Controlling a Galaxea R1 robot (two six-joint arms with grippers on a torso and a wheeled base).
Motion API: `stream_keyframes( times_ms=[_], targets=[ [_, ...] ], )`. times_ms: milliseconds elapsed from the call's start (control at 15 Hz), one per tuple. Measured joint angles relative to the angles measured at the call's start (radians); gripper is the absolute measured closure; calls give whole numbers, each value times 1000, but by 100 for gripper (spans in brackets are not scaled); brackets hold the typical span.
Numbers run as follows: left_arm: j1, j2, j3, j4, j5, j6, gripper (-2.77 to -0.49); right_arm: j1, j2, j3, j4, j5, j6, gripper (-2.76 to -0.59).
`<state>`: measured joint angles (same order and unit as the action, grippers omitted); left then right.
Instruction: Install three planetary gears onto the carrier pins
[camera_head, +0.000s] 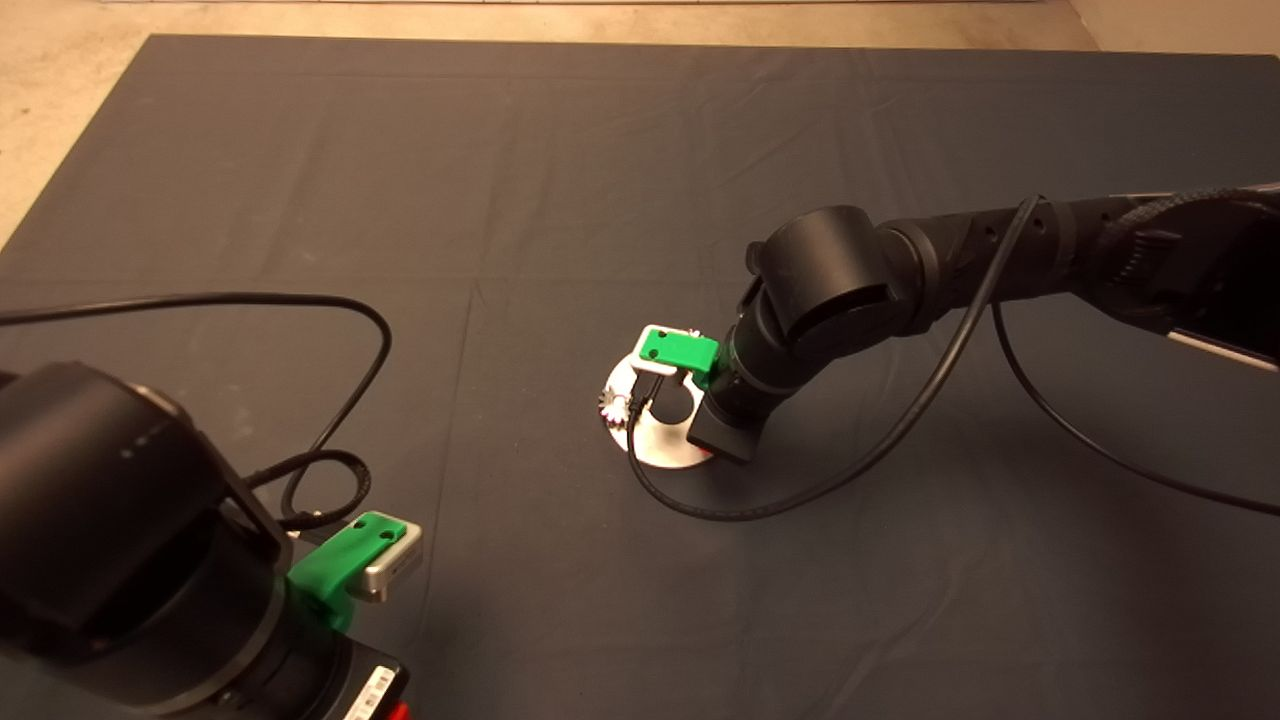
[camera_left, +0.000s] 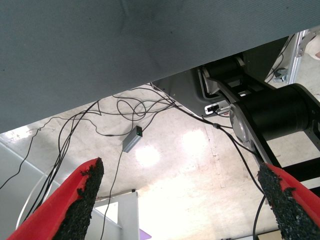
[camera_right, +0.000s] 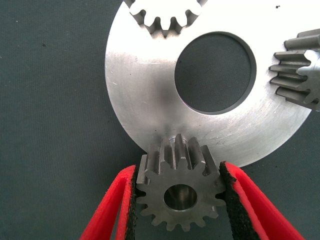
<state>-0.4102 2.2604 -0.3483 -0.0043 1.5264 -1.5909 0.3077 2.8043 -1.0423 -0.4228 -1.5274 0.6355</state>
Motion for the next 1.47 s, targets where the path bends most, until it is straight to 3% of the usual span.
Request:
stream_keyframes(
  times_ms=[800,1467],
  targets=[
    [0,0,0,0,0,0,-219,0,-5,22,0,-3,-2,-102],
    [0,0,4,0,0,0,-219,0,-23,22,-23,-4,-3,-102]
  ],
)
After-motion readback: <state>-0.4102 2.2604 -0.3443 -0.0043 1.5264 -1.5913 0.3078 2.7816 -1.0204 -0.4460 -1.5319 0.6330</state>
